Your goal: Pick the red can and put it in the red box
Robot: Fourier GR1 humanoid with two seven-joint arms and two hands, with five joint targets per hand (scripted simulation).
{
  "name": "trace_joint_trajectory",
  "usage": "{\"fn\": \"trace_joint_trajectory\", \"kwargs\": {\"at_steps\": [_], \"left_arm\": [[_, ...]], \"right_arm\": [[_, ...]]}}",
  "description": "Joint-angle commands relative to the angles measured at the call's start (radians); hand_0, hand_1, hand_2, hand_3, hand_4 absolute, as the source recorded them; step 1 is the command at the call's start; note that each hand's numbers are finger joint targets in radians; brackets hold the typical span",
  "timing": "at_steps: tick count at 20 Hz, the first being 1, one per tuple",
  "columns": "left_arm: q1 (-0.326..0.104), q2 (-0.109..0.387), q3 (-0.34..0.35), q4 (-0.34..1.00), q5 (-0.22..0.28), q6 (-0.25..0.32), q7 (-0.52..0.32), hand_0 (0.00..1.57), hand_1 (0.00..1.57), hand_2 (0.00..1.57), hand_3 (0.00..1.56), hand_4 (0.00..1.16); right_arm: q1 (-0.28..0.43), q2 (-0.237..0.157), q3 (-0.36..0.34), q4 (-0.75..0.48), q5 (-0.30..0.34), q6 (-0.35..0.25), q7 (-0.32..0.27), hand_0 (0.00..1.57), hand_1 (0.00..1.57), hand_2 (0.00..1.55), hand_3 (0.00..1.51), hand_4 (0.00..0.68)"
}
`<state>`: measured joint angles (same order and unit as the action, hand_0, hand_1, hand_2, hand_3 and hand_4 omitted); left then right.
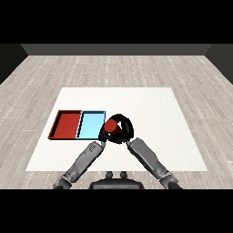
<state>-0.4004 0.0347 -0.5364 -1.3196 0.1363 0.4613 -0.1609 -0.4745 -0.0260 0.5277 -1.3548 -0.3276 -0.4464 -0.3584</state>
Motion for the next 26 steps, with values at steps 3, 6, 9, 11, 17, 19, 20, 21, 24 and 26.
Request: {"fn": "trace_joint_trajectory", "kwargs": {"at_steps": [3,6,9,11,17,19,20,21,24,26], "left_arm": [[0.006,-0.033,-0.009,-0.013,-0.03,0.012,0.074,1.57,1.57,1.54,1.46,1.02],[-0.077,-0.033,-0.111,0.099,0.002,0.169,0.025,1.57,1.57,1.47,1.33,0.89],[-0.056,-0.033,-0.03,0.076,0.001,0.097,0.029,1.57,1.57,1.49,1.36,0.86],[-0.055,-0.032,-0.016,0.06,-0.002,0.089,0.026,1.57,1.57,1.5,1.36,0.87],[-0.076,-0.032,-0.015,0.087,0.062,0.089,-0.027,1.57,1.57,1.53,1.42,0.91],[-0.01,-0.032,-0.017,-0.027,0.019,0.1,0.005,1.57,1.57,1.54,1.45,0.96],[-0.002,-0.032,-0.069,-0.016,0.028,0.149,-0.012,1.57,1.57,1.55,1.47,1.03],[-0.06,-0.032,-0.01,0.019,0.048,0.094,0.0,1.57,1.57,1.56,1.49,1.12],[-0.047,-0.032,-0.024,0.029,0.039,0.116,-0.016,1.57,1.57,1.57,1.49,1.14],[-0.047,-0.032,-0.024,0.03,0.04,0.117,-0.017,1.57,1.57,1.57,1.49,1.14]], "right_arm": [[-0.031,0.025,-0.033,0.024,-0.029,0.032,-0.014,1.46,1.46,1.44,1.39,0.555],[0.003,0.025,0.015,-0.01,-0.004,0.018,-0.027,1.47,1.47,1.44,1.39,0.557],[-0.003,0.025,0.085,-0.03,-0.037,-0.081,-0.011,1.52,1.52,1.45,1.39,0.549],[-0.022,0.025,0.017,0.014,-0.034,-0.004,-0.041,1.52,1.52,1.45,1.39,0.538],[-0.004,0.025,0.071,0.003,-0.042,-0.058,-0.075,1.51,1.51,1.46,1.4,0.547],[-0.001,0.023,0.019,-0.062,-0.035,0.009,0.01,1.47,1.47,1.45,1.4,0.532],[0.028,0.025,0.008,-0.022,-0.085,0.083,-0.068,1.4,1.4,1.41,1.37,0.471],[-0.005,0.025,0.045,-0.11,-0.055,-0.02,0.055,1.25,1.25,1.26,1.2,0.0],[0.007,0.025,0.004,-0.047,-0.008,0.065,-0.005,0.0,0.0,0.0,0.0,0.0],[0.009,0.025,-0.001,-0.052,-0.005,0.069,0.0,0.0,0.0,0.0,0.0,0.0]]}}
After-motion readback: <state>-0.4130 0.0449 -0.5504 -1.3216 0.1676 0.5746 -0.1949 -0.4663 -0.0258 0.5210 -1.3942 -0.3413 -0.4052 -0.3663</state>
